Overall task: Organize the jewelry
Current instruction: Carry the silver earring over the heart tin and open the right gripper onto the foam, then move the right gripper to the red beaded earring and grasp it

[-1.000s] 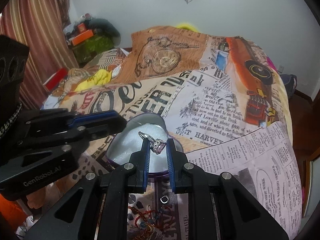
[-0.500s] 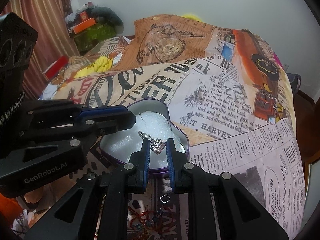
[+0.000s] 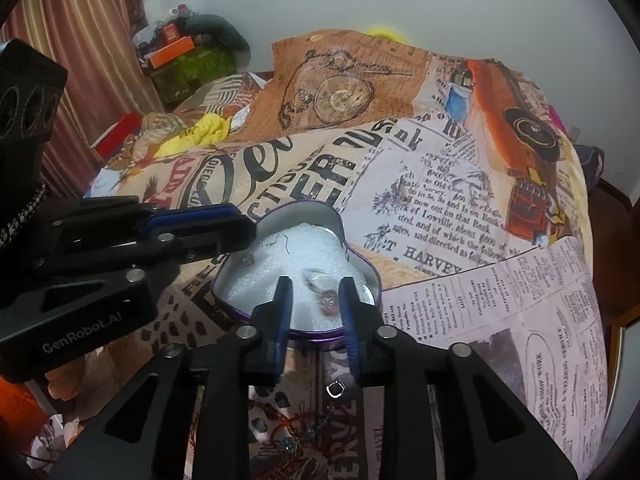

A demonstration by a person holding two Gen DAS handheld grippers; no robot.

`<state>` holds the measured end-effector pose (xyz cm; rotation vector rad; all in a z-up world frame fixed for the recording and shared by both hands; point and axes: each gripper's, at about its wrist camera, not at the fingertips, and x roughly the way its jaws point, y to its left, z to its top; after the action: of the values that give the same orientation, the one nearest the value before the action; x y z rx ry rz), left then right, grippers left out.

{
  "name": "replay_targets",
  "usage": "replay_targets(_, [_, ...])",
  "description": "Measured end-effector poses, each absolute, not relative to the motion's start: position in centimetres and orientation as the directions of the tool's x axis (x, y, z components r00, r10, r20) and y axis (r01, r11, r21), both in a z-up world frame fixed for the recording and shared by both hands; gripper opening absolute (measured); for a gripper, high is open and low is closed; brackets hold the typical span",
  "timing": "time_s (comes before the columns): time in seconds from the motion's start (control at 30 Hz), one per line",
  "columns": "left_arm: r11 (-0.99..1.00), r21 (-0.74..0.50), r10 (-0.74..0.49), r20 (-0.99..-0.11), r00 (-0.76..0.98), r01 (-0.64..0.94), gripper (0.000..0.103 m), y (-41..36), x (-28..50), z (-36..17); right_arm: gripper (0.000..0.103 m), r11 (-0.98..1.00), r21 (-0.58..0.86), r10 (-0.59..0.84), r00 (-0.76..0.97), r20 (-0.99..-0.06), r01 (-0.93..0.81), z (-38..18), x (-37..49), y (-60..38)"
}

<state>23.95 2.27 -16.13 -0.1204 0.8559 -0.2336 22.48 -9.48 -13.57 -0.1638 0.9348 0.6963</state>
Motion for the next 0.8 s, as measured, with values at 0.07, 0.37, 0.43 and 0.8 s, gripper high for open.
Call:
replay_targets(0.07, [0.971, -0.185, -0.241, -0.729, 0.64, 0.155, 0.01, 2.3, 23.4, -15.6, 0.027, 0.777, 0.157, 0.478, 0.41, -0.777, -0.609, -13.0, 22.2, -9.7])
replay_targets(0.37, [0.977, -0.147, -0.214, -0.726, 0.653, 0.156, 0.02, 2.2, 21.1, -14.0, 0.027, 0.801, 0.141, 0.467, 0.46, -0.755, -0.582, -10.8, 20.8, -11.1])
replay_targets(0.43, [0.978, -0.141, -0.209, -0.729, 0.652, 0.156, 0.02, 2.2, 20.6, -13.9, 0.027, 0.806, 0.138, 0.464, 0.469, -0.751, -0.576, -10.4, 20.4, -11.5])
replay_targets(0.8, [0.981, -0.126, -0.193, -0.753, 0.629, 0.151, 0.021, 1.9, 17.2, -13.9, 0.027, 0.83, 0.142, 0.443, 0.483, -0.755, -0.539, -9.8, 17.8, -13.2])
